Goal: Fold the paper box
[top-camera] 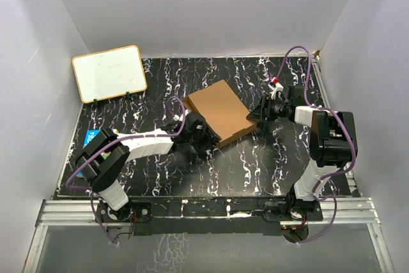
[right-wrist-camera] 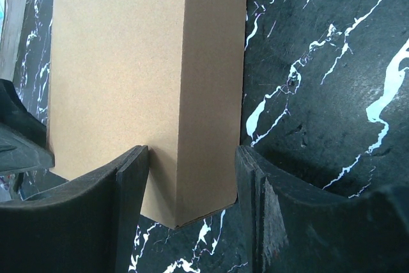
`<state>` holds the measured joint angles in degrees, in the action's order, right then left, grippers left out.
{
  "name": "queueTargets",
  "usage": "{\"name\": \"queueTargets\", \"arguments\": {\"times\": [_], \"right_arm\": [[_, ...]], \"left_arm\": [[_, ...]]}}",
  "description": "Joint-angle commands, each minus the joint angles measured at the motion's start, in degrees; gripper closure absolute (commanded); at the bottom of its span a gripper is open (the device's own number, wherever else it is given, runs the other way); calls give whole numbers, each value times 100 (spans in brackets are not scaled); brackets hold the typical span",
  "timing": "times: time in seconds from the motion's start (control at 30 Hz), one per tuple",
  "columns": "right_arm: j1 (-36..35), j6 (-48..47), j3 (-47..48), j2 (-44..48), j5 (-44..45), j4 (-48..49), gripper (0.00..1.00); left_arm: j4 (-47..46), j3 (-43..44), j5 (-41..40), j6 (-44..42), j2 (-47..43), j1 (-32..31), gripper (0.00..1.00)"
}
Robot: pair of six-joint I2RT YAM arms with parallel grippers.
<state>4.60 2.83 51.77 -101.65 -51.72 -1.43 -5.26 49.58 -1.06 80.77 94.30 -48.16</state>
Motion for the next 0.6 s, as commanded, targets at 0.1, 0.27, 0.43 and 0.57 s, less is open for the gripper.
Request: {"name": "queueTargets", "arguments": {"times": [0.1,0.27,0.43,0.57], "right_arm": [[-100,-362,65,-227,426,-285,42],[-101,-381,72,-248,431,-304,42],[-103,-405,98,-270,431,-340,42],[-109,-416,114,-277,419,-362,42]], "left_arm": [[532,-252,-502,-1206,-673,197,17],[-612,-739,928,-2226,-1053,1607,7],[-894,-371,1613,-2927,-731,2730,3],[-1137,95,2182,-2902,26,3224,3]]}}
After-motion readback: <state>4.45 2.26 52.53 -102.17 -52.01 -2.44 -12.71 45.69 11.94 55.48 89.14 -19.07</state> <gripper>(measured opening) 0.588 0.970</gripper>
